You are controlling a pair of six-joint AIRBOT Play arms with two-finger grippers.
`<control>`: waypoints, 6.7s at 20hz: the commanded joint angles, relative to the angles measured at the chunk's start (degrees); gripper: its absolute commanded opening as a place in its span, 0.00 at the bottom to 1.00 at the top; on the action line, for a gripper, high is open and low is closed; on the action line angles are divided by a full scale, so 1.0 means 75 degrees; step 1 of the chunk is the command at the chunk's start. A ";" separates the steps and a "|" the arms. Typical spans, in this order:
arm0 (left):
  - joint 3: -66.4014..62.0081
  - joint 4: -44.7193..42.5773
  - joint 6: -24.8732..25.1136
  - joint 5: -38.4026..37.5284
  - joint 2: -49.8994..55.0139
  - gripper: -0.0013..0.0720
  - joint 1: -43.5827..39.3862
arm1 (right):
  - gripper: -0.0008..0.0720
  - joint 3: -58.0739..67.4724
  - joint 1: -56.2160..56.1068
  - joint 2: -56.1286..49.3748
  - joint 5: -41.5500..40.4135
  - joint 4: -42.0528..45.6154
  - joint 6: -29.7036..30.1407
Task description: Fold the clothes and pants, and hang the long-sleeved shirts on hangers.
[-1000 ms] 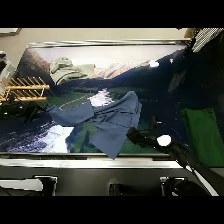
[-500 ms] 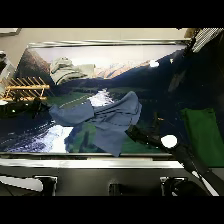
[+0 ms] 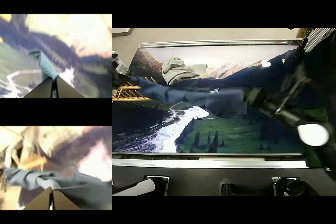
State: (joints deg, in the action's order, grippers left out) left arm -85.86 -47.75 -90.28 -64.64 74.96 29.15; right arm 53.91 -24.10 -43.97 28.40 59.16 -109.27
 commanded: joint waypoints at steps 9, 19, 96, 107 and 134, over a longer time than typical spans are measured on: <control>-0.1585 -0.4060 -0.2361 -0.3098 -0.2984 0.04 0.0038 | 0.05 0.6475 -0.0006 0.0181 0.5482 0.6339 -0.2684; -0.1577 -0.3040 -0.2127 -0.3101 -0.2186 0.04 -0.0781 | 0.05 0.6674 0.0003 -0.1813 0.5826 0.6889 -0.2736; -0.1891 0.0434 0.0117 -0.0935 -0.1545 0.04 -0.2509 | 0.05 0.6674 0.2669 -0.3241 0.3599 0.0297 0.1498; -0.3949 0.0326 -0.0997 -0.1125 -0.3296 0.04 0.0073 | 0.05 0.6674 0.2667 0.0321 0.2206 0.3491 -0.1043; -0.1766 -0.1839 -0.0548 -0.0656 0.4313 0.04 -0.2328 | 0.15 0.6674 0.2626 -0.9008 0.3209 -0.1702 0.1189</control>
State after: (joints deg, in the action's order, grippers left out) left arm -99.18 -61.17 -95.13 -70.78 105.03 12.60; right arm 103.92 -5.50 -110.78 46.37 48.27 -105.19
